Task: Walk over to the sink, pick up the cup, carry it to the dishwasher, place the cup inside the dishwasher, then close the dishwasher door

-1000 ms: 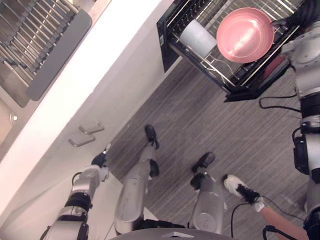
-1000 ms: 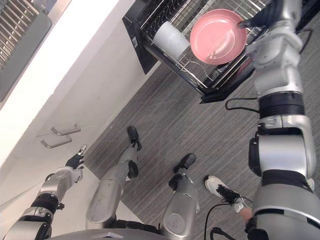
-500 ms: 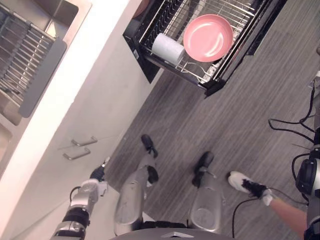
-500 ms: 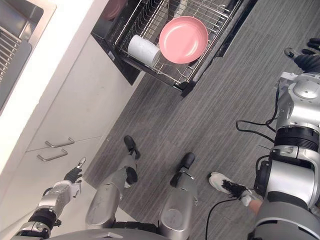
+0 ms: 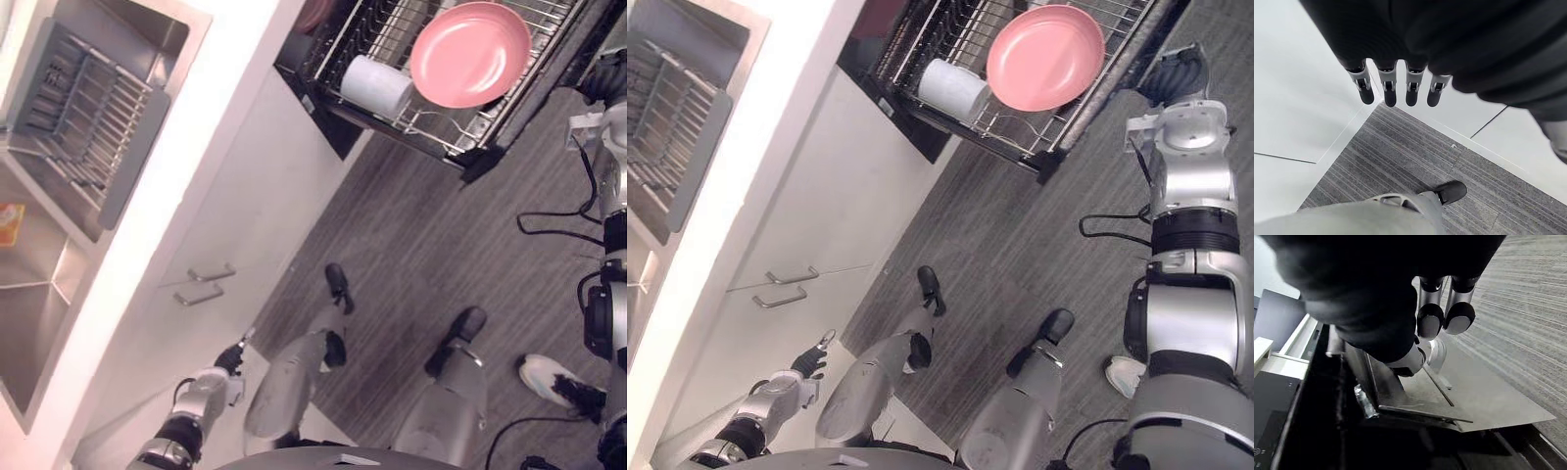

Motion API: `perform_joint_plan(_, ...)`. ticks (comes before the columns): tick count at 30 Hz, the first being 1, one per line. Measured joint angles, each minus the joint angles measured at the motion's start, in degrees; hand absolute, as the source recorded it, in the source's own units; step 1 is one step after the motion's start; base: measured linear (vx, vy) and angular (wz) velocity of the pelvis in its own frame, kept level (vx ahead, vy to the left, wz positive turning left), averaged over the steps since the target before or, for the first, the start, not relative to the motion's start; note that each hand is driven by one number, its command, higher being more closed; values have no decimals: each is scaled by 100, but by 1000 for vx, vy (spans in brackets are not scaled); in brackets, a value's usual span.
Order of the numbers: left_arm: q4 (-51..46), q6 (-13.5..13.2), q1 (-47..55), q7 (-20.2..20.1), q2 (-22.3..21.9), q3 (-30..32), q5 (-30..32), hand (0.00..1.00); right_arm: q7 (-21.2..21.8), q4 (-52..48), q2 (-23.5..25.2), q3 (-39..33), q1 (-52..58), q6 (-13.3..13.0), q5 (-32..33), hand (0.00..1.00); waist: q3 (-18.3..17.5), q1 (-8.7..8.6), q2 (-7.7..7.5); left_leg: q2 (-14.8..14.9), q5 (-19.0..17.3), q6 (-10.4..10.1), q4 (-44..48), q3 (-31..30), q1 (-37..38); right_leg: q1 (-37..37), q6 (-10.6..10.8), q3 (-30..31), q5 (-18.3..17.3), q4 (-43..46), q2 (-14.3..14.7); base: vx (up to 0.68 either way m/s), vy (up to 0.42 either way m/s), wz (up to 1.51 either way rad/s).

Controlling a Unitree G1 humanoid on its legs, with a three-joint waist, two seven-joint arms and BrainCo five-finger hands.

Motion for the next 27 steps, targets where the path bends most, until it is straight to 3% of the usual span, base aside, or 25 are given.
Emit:
perform_joint_plan(6, -1, -9, 156, -203, -104, -14, -123, 0, 21, 312, -3, 473, -473, 200, -408, 100, -31, -3, 41, -215, 33, 14, 4, -377, 23, 54, 79, -201, -291, 481, -318, -9, 15, 31)
perform_joint_plan(11, -38, -67, 431, -320, -192, 13, -161, 0, 31, 640, -56, 953, -919, 311, -525, 100, -109, 31, 149, -408, 87, 45, 5, -896, 132, 437, 144, -718, -733, 952, -635, 0, -33, 54)
perform_joint_plan(13, -72, -90, 524, -363, -207, 26, -163, 0, 32, 769, -43, 1046, -1083, 338, -541, 100, -169, 95, 217, -461, 177, 111, 7, -1063, 137, 555, 151, -915, -868, 1101, -720, 26, -67, 53)
perform_joint_plan(17, -86, -155, 794, -484, -208, 27, -124, 0, 35, 1018, 9, 1216, -1369, 358, -515, 100, -225, 256, 286, -600, 275, 29, 9, -1389, 225, 871, 182, -1259, -1145, 1390, -890, 45, -104, 49)
perform_joint_plan(22, -35, -205, 1446, -603, -238, -124, 78, 0, 45, 1142, 11, 1339, -1576, 345, 339, 100, -235, 468, 299, -666, 297, 1, 10, -1613, 296, 1214, 162, -1467, -1407, 1444, -887, 27, -95, 36)
perform_joint_plan(25, -53, -234, 1497, -697, -251, -199, 40, 0, 42, 1139, 55, 1237, -1631, 180, 718, 100, -253, 541, 320, -691, 297, 1, 10, -1667, 302, 1306, 154, -1563, -1480, 1457, -881, -2, -68, 25)
perform_joint_plan(26, -111, -274, 1491, -722, -255, -199, 5, 0, 36, 1139, 118, 1101, -1636, 119, 902, 0, -253, 574, 320, -691, 297, 0, 10, -1699, 308, 1341, 141, -1584, -1501, 1461, -868, -23, -58, 19)
perform_joint_plan(27, -239, -316, 1493, -745, -256, -200, -5, 0, 51, 1139, 143, 1005, -1636, 11, 1081, 0, -253, 589, 321, -694, 303, -7, 10, -1743, 313, 1374, 131, -1587, -1523, 1466, -866, -27, -62, 19)
